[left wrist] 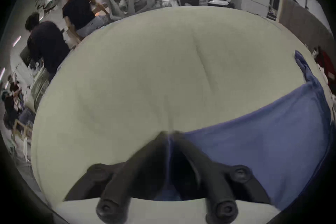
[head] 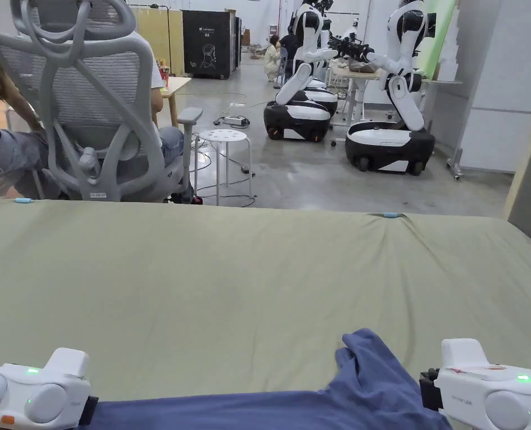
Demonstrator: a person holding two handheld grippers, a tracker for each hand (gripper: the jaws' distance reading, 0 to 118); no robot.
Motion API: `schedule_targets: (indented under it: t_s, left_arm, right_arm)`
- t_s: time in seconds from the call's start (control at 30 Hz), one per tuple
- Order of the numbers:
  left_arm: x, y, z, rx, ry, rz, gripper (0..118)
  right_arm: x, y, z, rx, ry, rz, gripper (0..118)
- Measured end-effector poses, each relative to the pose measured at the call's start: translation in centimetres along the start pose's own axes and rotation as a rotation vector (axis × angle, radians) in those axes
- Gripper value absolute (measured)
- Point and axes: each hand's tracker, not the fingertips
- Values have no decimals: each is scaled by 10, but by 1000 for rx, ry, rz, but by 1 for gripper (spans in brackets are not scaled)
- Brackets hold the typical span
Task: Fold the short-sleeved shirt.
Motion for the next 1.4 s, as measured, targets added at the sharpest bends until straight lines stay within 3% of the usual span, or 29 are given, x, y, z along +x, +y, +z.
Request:
schedule_targets:
  t_s: [0.03, 0.07, 0.1, 0.13, 0.23, 0.27, 0.33, 0.4, 0.47, 0.5, 0.83, 1.1, 1.2, 1.4]
  left_arm:
    - [1, 2, 15, 61, 4, 25, 0]
    - [2, 4, 27, 93, -21, 41, 0]
    - [-1, 9, 38, 108, -30, 45, 0]
    - [2, 10, 43, 104, -20, 15, 0]
    - [0, 12, 48, 114, -8, -20, 0]
    - [0, 11, 48, 112, -9, -21, 0]
    - [-2, 9, 44, 101, -8, -18, 0]
    - [-3, 7, 38, 91, 4, -20, 0]
    - [-3, 5, 40, 88, 2, -7, 0]
    - [-5, 4, 38, 90, 1, -1, 0]
    - [-19, -28, 147, 242, -10, 43, 0]
    - [-24, -127, 216, 235, -58, 10, 0]
    - [-20, -172, 213, 179, -70, 31, 0]
    - [-12, -232, 199, 88, -76, 60, 1]
  right_arm:
    - [2, 3, -12, -8, 24, 14, 25]
    - [2, 5, -22, -10, 17, 17, 72]
    - [1, 8, -33, -33, 11, 14, 104]
    - [1, 9, -44, -68, 3, 4, 118]
    - [0, 8, -67, -94, 21, -2, 99]
    - [-1, 6, -73, -124, 11, 6, 76]
    - [-3, -2, -80, -230, 34, 24, 57]
    - [-6, -10, -71, -140, 63, -6, 39]
    - [-7, -12, -60, -157, 106, -67, 0]
    - [-8, -12, -53, -120, 48, -36, 0]
    - [-15, -9, 115, 117, 19, 74, 0]
    - [-23, -101, 218, 130, 12, 128, 0]
    - [-29, -152, 223, 83, 22, 120, 0]
    - [-31, -217, 206, -8, 28, 30, 0]
